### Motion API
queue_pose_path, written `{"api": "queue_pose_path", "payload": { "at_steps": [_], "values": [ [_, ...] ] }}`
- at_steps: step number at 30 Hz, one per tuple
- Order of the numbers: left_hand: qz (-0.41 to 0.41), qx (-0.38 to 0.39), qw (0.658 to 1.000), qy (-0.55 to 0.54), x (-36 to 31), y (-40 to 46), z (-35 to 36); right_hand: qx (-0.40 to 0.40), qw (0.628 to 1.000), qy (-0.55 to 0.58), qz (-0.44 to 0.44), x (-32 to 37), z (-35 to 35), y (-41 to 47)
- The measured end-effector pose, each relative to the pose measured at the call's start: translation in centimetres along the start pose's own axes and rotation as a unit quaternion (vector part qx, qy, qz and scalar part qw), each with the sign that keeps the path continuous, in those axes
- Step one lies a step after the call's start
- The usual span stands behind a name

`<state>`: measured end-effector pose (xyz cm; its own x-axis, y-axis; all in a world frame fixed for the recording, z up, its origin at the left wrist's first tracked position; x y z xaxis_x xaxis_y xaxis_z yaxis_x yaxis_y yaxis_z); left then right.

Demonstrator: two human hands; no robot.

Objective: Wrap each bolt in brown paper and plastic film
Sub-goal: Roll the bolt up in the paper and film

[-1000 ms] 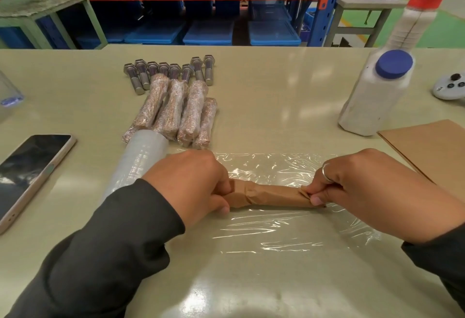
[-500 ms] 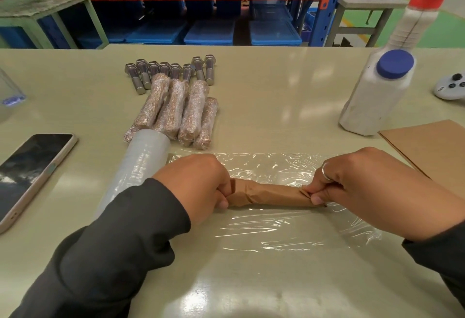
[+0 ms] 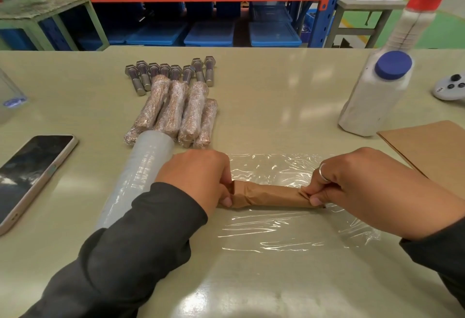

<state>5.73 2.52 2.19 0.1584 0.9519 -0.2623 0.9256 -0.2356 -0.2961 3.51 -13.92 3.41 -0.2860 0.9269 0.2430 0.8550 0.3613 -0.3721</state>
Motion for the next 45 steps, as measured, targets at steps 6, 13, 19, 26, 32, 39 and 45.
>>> {"api": "queue_pose_path", "payload": {
  "at_steps": [6, 13, 19, 26, 32, 39, 45],
  "values": [
    [-0.012, -0.011, 1.000, 0.006, 0.6, 0.0, 0.4, 0.001, 1.000, -0.013, 0.004, 0.0, 0.1, 0.0],
    [0.031, 0.012, 0.999, 0.017, 0.2, -0.4, 1.0, 0.003, 1.000, -0.023, 0.011, 0.2, 0.1, -0.2],
    [0.041, 0.003, 0.999, -0.028, 0.3, -0.5, 0.7, 0.006, 0.999, -0.040, 0.019, 0.3, 0.1, -0.3],
    [0.038, 0.061, 0.997, -0.038, 0.5, -0.5, 1.7, 0.005, 0.998, -0.052, 0.021, 0.5, 0.1, -0.2],
    [-0.009, 0.126, 0.991, 0.042, 1.4, -0.8, 2.0, 0.005, 0.998, -0.062, 0.025, 0.4, 0.3, -0.1],
    [0.012, 0.030, 0.987, -0.157, 1.7, -1.0, 0.0, -0.006, 0.996, -0.083, 0.012, 0.8, 0.1, -0.2],
    [0.021, -0.036, 0.944, -0.327, 1.6, -1.2, -0.7, -0.011, 0.995, -0.095, 0.004, 1.0, 0.0, -0.3]
  ]
}}
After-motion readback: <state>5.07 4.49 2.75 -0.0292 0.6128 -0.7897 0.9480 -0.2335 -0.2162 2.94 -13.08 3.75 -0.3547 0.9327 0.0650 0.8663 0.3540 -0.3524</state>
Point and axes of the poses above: each hand's wrist, its own y-axis towards the middle knuckle, its own z-axis out of the palm, x = y × z, the point moved 10 cm from there along y, towards the middle knuckle, and after that the axes turned 12 degrees about x, right-handed, at the moved point
